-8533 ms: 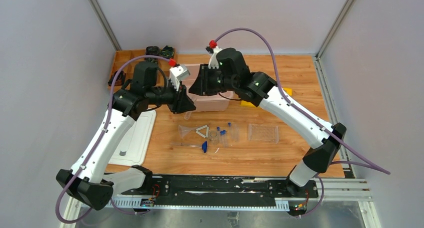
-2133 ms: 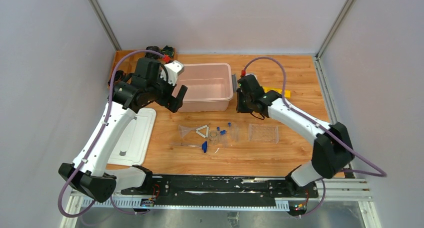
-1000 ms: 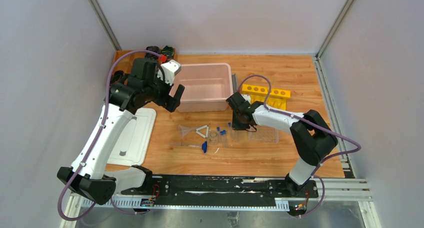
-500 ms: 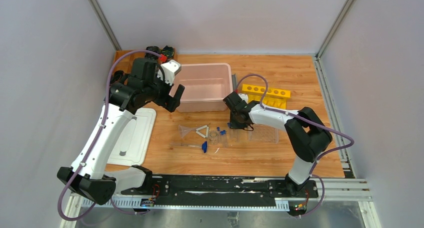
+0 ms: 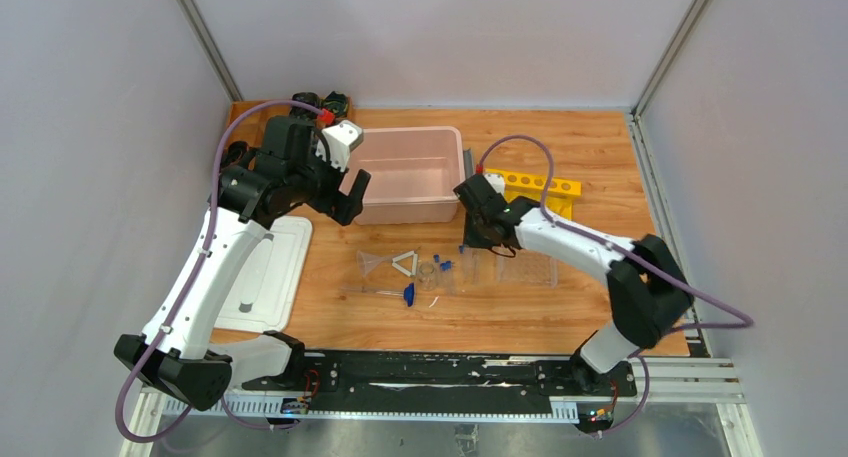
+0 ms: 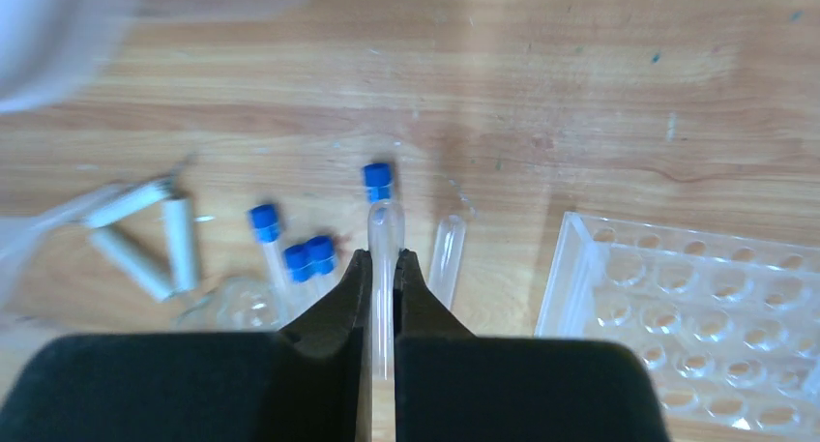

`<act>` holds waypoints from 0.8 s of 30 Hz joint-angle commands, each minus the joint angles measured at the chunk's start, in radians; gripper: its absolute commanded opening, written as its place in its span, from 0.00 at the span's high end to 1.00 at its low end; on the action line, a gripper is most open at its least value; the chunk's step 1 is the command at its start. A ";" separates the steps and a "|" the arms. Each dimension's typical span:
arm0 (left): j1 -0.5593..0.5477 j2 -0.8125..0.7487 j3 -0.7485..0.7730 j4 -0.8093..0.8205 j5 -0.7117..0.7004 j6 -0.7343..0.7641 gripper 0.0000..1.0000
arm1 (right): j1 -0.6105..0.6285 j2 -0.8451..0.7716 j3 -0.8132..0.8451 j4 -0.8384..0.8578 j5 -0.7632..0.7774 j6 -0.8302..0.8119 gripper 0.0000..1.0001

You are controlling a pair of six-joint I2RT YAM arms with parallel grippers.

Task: Organize the chemistry lab equipment

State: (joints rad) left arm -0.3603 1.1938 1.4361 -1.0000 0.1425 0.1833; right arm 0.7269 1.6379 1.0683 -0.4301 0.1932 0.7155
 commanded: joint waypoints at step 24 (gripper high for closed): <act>0.008 -0.084 -0.058 0.148 0.481 -0.179 0.12 | 0.276 -0.320 0.160 0.629 -0.041 0.013 1.00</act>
State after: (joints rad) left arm -0.3599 1.1503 1.3975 -0.9222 0.5446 0.0502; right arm 0.9668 1.2999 1.1591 0.0528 0.1574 0.7349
